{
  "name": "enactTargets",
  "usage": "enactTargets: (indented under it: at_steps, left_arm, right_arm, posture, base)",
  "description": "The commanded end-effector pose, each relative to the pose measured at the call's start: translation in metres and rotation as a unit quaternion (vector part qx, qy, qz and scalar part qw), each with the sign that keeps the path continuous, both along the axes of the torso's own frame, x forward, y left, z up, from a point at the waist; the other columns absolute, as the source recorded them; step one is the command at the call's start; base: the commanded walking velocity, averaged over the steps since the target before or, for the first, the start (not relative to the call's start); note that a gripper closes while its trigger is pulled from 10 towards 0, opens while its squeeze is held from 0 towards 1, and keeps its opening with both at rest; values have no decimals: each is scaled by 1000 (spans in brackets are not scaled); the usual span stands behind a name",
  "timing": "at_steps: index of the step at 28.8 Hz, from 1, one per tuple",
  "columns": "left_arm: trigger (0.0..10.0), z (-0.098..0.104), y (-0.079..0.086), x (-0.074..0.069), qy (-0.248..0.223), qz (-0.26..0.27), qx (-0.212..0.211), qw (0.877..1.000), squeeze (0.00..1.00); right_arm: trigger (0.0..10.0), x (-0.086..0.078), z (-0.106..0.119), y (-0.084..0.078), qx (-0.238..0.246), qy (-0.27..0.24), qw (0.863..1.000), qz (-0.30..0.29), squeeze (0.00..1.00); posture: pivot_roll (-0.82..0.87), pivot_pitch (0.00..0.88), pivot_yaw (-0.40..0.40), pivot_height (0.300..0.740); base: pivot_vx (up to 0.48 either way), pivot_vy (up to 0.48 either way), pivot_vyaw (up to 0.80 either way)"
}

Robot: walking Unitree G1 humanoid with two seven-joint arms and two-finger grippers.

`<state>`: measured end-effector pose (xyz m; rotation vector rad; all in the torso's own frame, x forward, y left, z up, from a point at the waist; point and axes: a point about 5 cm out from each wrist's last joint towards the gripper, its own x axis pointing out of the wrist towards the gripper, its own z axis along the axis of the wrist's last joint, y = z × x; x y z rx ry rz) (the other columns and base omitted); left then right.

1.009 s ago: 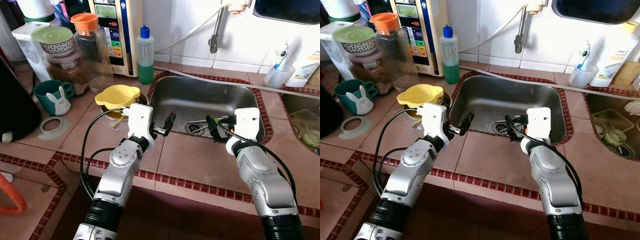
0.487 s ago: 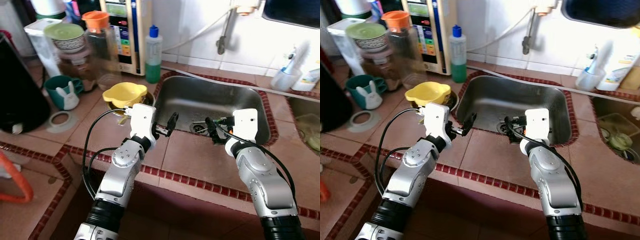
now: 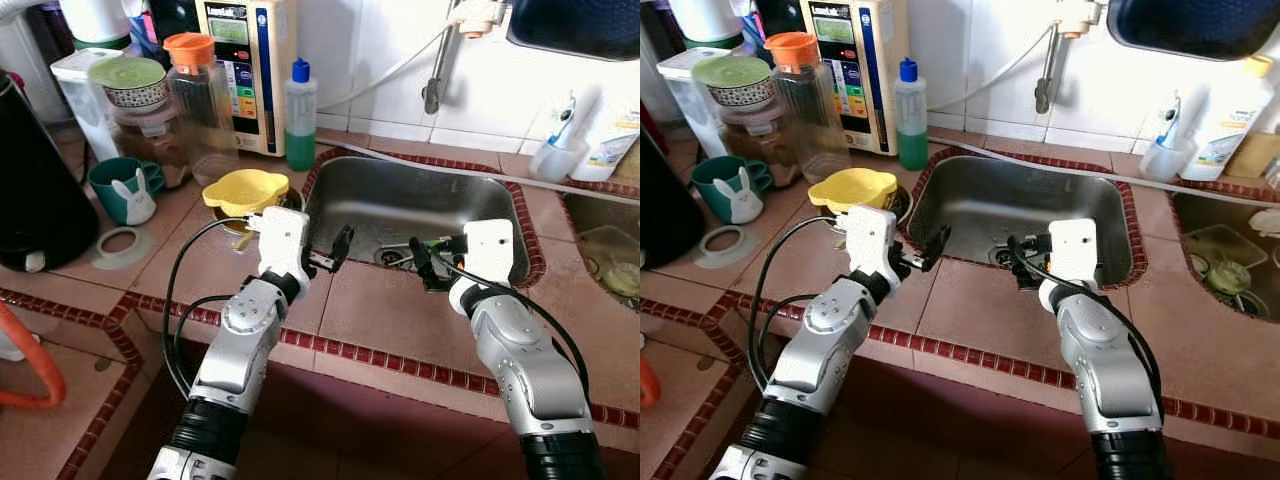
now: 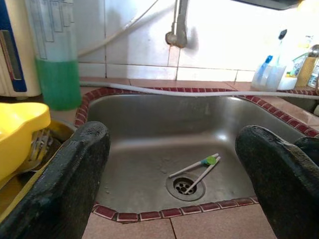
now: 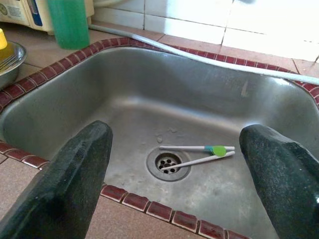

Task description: Kitchen organization

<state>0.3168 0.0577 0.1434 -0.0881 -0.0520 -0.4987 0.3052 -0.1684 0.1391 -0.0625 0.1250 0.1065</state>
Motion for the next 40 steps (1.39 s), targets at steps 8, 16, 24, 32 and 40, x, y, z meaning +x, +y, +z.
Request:
enactTargets:
  at_steps: [8, 16, 24, 32, 40]
  left_arm:
    - [10000, -1, -1, 0, 7, -2, 1, 1000, 0]
    - [10000, -1, -1, 0, 5, -1, -3, 1000, 0]
    - [10000, 0, 4, 3, 1, 22, -5, 1000, 0]
    - [10000, 6, 8, 6, -19, 36, 1, 999, 0]
    - [10000, 13, 19, 16, -33, 67, 5, 997, 0]
  right_arm:
    - [10000, -1, 5, -3, 1, -5, 1000, -7, 0]
    - [10000, -1, 3, -3, 2, -2, 1000, -6, 0]
    - [10000, -2, 3, -2, 0, -1, 1000, -1, 0]
    - [10000, -2, 5, 1, -5, -13, 1000, 6, 0]
    - [10000, -3, 5, 2, 3, -11, 1000, 4, 0]
  posture:
    - [-18, 0, 19, 740]
    - [-19, 0, 20, 740]
    - [-17, 0, 19, 740]
    - [-13, 0, 20, 740]
    - [-11, 0, 21, 740]
  base:
    - [0, -412, 0]
    - [0, -316, 0]
    - [0, 0, 0]
    - [0, 0, 100]
    - [0, 0, 556]
